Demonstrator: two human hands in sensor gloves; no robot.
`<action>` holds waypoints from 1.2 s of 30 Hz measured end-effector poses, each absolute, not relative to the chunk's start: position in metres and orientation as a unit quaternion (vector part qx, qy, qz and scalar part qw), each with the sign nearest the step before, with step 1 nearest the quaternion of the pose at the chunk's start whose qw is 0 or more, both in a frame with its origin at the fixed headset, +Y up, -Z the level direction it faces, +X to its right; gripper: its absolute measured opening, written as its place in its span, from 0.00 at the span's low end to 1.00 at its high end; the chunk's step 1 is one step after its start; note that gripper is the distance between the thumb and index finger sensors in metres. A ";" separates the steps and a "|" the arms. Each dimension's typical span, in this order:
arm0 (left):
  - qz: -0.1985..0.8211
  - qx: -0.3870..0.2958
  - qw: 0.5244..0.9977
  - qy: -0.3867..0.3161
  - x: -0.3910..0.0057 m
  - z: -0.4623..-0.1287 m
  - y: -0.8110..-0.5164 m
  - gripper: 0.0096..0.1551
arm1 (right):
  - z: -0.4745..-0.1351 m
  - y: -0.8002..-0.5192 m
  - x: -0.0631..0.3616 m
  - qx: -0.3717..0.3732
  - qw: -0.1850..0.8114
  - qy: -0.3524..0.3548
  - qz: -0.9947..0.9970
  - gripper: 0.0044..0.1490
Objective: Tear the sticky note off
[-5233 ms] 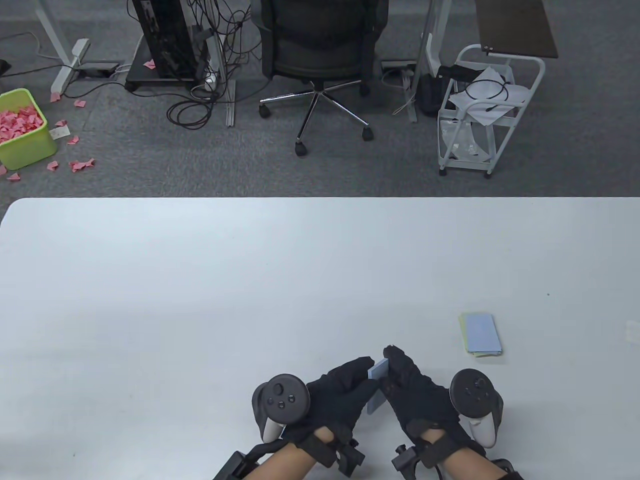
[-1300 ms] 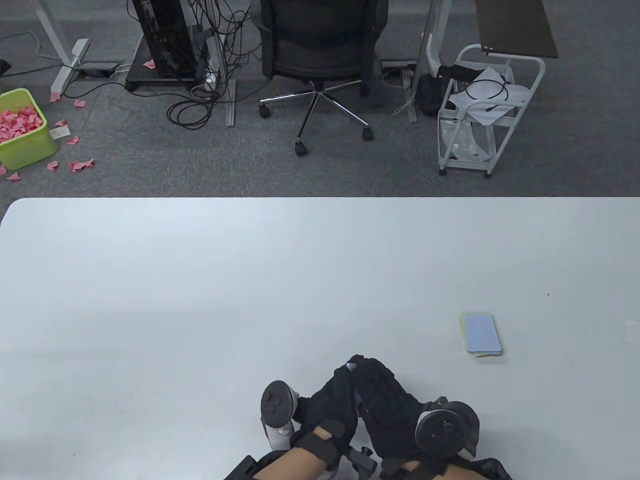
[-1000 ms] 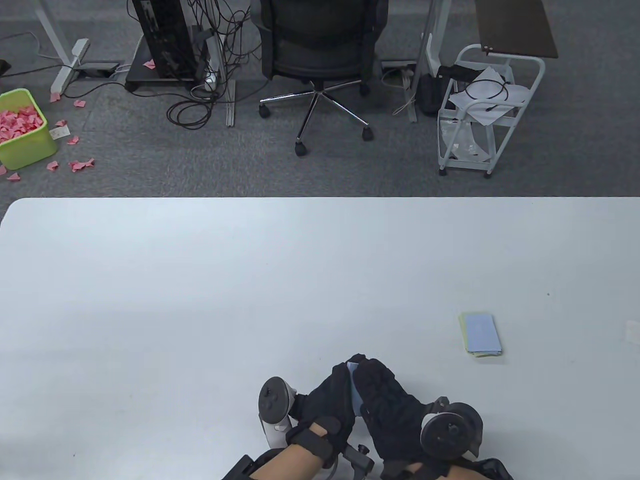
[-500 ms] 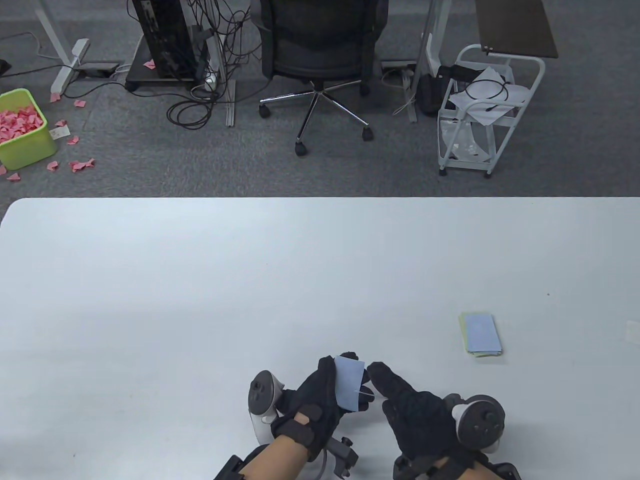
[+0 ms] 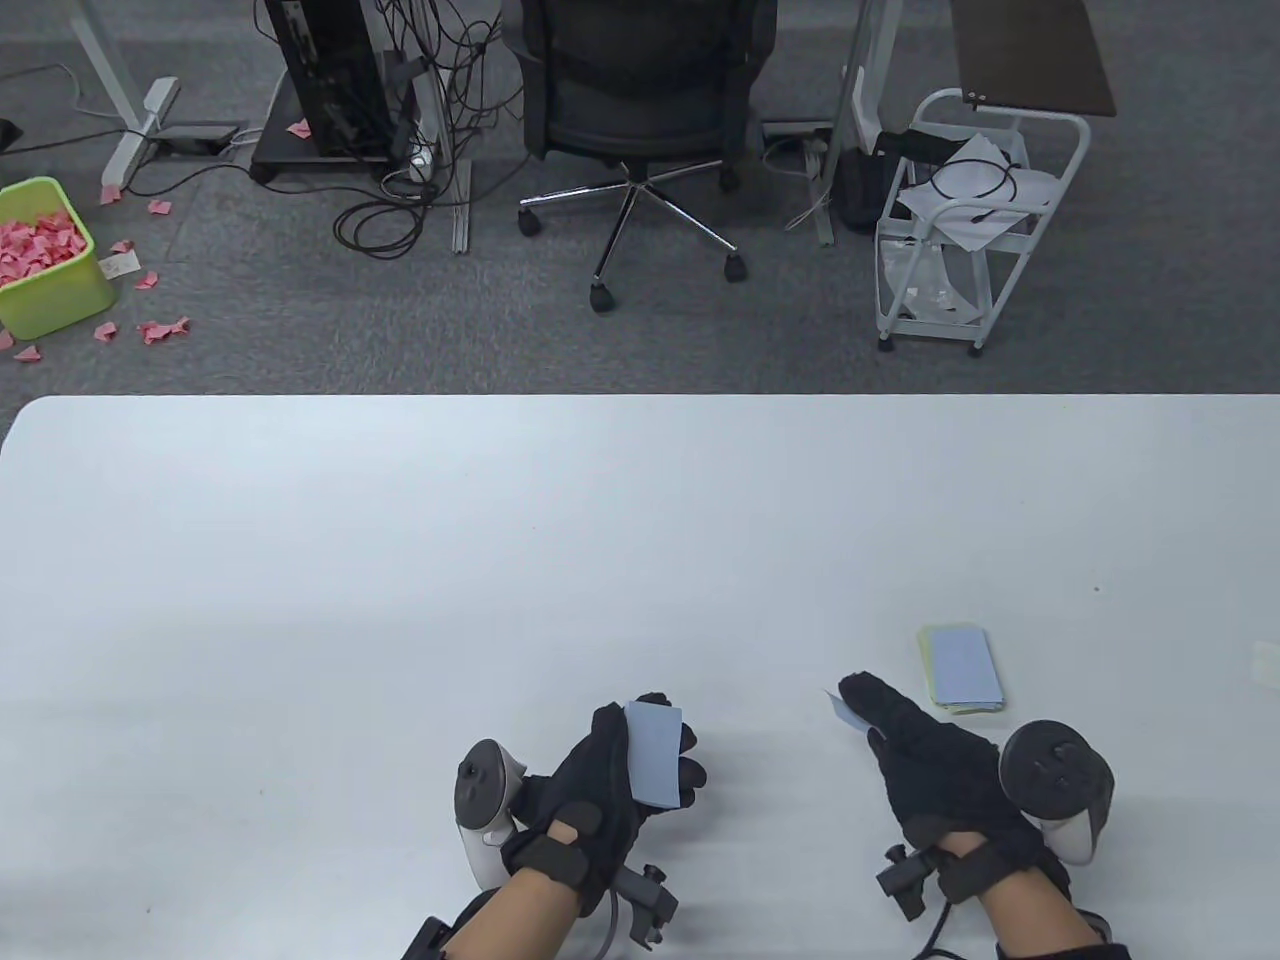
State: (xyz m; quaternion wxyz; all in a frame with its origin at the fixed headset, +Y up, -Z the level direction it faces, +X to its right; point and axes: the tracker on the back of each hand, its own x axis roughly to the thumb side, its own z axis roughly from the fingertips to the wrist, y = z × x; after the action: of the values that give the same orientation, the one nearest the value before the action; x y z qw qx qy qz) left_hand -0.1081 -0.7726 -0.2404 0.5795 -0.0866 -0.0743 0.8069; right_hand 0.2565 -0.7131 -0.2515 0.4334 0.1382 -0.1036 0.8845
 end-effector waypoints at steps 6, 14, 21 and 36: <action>0.803 -0.076 0.585 -0.081 -0.113 -0.241 -0.768 0.44 | -0.271 -0.711 0.293 0.098 0.271 -0.156 0.945 0.27; 0.804 -0.072 0.586 -0.075 -0.117 -0.243 -0.767 0.44 | -0.298 -0.727 0.328 0.051 0.194 -0.120 0.972 0.28; 0.797 -0.077 0.595 -0.071 -0.114 -0.245 -0.770 0.44 | -0.318 -0.742 0.337 0.030 0.192 -0.072 0.978 0.28; 0.784 -0.077 0.612 -0.076 -0.113 -0.247 -0.774 0.44 | -0.335 -0.751 0.331 0.037 0.183 -0.003 0.982 0.28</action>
State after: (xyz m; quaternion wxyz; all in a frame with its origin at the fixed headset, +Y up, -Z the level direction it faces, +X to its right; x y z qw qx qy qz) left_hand -0.1131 -0.7740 -0.2467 0.6118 -0.0766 -0.0756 0.7836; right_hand 0.3309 -0.7506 -0.3351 0.1834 0.0372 -0.0029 0.9823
